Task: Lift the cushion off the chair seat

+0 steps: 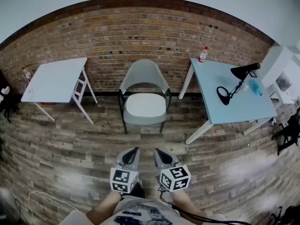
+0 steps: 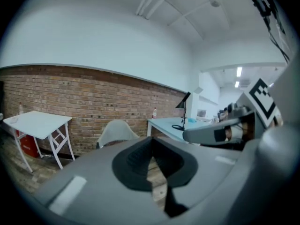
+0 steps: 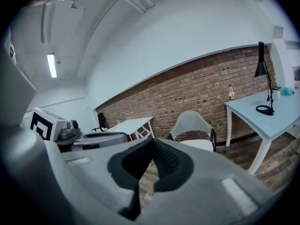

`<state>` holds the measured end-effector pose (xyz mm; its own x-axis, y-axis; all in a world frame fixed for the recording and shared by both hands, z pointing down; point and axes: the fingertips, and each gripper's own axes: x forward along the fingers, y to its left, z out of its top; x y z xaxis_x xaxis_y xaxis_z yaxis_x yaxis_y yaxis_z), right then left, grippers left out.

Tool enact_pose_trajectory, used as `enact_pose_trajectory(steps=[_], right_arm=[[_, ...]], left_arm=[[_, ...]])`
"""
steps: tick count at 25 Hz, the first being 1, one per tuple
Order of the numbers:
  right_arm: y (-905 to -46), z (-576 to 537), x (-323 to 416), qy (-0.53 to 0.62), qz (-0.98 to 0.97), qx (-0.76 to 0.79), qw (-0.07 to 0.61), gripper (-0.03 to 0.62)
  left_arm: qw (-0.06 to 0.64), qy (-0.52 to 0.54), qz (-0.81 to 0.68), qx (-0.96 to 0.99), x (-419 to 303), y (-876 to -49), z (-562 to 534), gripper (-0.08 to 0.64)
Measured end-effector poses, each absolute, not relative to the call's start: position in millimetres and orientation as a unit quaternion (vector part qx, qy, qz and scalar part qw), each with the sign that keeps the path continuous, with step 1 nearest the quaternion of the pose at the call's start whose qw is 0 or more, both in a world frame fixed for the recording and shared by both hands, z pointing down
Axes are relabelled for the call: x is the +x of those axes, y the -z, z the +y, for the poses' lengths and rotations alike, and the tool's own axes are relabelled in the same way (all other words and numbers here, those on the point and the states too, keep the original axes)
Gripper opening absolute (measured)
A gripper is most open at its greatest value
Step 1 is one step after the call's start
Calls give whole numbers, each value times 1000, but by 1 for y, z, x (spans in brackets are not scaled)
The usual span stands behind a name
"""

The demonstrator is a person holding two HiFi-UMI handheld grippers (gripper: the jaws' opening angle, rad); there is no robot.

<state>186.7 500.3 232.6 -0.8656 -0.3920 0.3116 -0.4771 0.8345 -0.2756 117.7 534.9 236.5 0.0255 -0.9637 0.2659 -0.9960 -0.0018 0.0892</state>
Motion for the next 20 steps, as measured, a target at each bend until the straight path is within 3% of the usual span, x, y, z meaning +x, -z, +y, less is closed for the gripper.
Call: enact_pose_trajectory(steps=[10, 20], right_arm=[[-223, 450, 80, -168, -948, 239, 124, -2], [-229, 411, 39, -172, -946, 244, 129, -2]], left_arm=[[134, -63, -688, 711, 4, -233, 486, -8], [150, -63, -679, 715, -33, -245, 449, -8]])
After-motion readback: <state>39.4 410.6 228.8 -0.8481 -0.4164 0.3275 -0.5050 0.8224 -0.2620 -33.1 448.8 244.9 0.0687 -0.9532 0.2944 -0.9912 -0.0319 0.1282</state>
